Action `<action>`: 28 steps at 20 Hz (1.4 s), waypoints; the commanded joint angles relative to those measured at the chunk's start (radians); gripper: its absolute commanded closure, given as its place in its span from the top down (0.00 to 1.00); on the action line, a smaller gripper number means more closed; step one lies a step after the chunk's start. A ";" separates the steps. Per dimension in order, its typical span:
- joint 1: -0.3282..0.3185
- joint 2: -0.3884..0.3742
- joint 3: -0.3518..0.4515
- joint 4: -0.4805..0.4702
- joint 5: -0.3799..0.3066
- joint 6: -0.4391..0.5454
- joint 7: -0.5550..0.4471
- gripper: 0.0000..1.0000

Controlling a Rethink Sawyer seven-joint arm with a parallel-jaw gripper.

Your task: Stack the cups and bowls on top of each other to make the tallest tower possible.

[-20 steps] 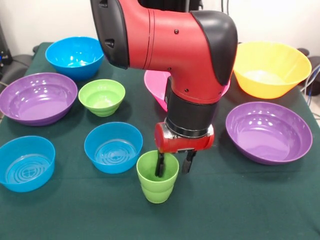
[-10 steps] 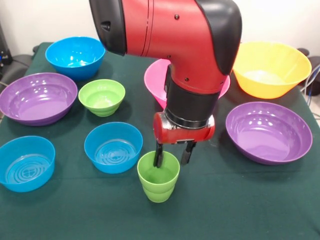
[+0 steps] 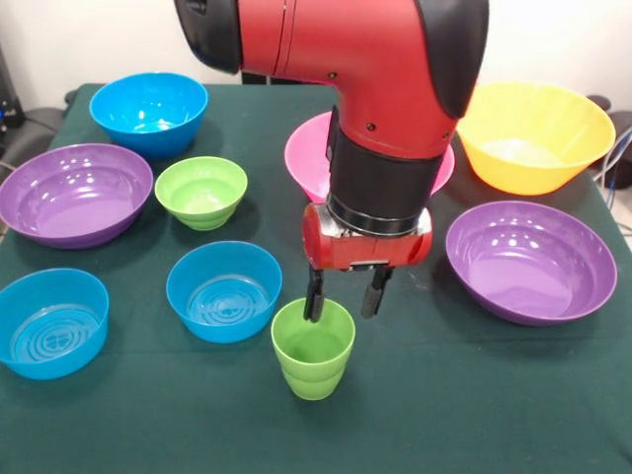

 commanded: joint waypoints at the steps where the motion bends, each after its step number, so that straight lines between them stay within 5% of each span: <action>1: -0.031 -0.023 0.125 0.011 0.028 0.093 -0.142 1.00; 18: -0.104 -0.294 0.083 0.354 0.061 0.186 -0.150 1.00; 28: -0.125 -0.367 0.051 0.540 0.023 0.166 -0.104 1.00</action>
